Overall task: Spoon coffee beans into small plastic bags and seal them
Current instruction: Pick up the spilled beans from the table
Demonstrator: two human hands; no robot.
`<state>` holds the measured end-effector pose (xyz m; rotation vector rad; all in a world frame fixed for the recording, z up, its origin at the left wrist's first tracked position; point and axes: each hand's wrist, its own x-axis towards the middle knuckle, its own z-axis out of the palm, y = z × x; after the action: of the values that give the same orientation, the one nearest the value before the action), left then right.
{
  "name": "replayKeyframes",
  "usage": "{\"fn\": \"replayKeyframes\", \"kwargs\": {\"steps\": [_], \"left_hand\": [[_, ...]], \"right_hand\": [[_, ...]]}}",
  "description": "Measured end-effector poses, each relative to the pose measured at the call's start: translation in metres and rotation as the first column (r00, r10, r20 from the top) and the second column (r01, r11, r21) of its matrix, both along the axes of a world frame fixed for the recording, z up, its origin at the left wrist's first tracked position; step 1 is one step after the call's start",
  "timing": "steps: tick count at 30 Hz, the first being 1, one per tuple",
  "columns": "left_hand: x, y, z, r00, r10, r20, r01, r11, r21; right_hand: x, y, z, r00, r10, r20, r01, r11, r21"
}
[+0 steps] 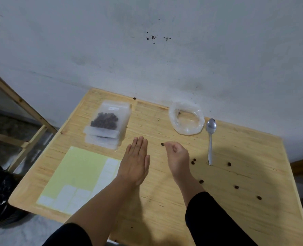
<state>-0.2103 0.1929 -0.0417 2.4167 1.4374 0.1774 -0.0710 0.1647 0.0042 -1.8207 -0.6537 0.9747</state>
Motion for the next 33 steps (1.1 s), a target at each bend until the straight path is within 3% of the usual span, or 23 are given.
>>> {"fn": "replayKeyframes", "kwargs": {"steps": [2,4,15,18,20,22,24,26,29,31,33], "left_hand": [[0.004,0.005,-0.002,1.000,0.017,-0.006,-0.017,1.000,0.015],[0.005,0.006,-0.004,1.000,0.019,-0.002,-0.019,0.999,0.033],[0.006,0.012,-0.001,0.999,0.042,0.032,-0.041,0.999,-0.031],[0.010,0.026,0.002,0.997,0.071,0.039,-0.069,0.997,-0.040],[0.012,0.038,0.001,0.997,0.073,0.031,-0.072,0.997,-0.030],[0.013,0.049,-0.001,0.997,0.066,0.032,-0.065,0.998,-0.027],[0.014,0.061,-0.003,0.997,0.064,0.046,-0.063,0.998,-0.027],[0.016,0.074,-0.003,0.996,0.074,0.041,-0.073,0.997,-0.022],[0.017,0.085,-0.004,0.995,0.093,0.043,-0.093,0.996,-0.007],[0.018,0.084,-0.006,0.993,0.101,0.061,-0.102,0.995,0.014],[0.018,0.083,-0.009,0.991,0.112,0.071,-0.114,0.993,0.026]], "right_hand": [[0.003,0.008,-0.005,0.944,0.113,0.309,-0.095,0.993,-0.072],[0.004,0.013,-0.010,0.889,0.165,0.426,-0.135,0.986,-0.100],[0.003,0.025,-0.029,0.750,0.192,0.633,-0.219,0.975,-0.036],[0.000,0.032,-0.028,0.798,0.205,0.567,-0.224,0.974,-0.037],[-0.005,0.043,-0.018,0.924,0.186,0.335,-0.192,0.981,-0.015],[-0.012,0.059,-0.005,0.990,0.143,-0.016,-0.143,0.990,0.004],[-0.018,0.078,0.007,0.919,0.099,-0.381,-0.078,0.995,0.069],[-0.021,0.097,0.016,0.824,0.059,-0.564,0.000,0.995,0.104],[-0.018,0.125,0.019,0.851,0.059,-0.521,-0.018,0.996,0.084],[-0.015,0.143,0.015,0.943,0.134,-0.304,-0.124,0.991,0.052],[-0.012,0.159,0.007,0.965,0.263,-0.007,-0.263,0.965,-0.006]]}}
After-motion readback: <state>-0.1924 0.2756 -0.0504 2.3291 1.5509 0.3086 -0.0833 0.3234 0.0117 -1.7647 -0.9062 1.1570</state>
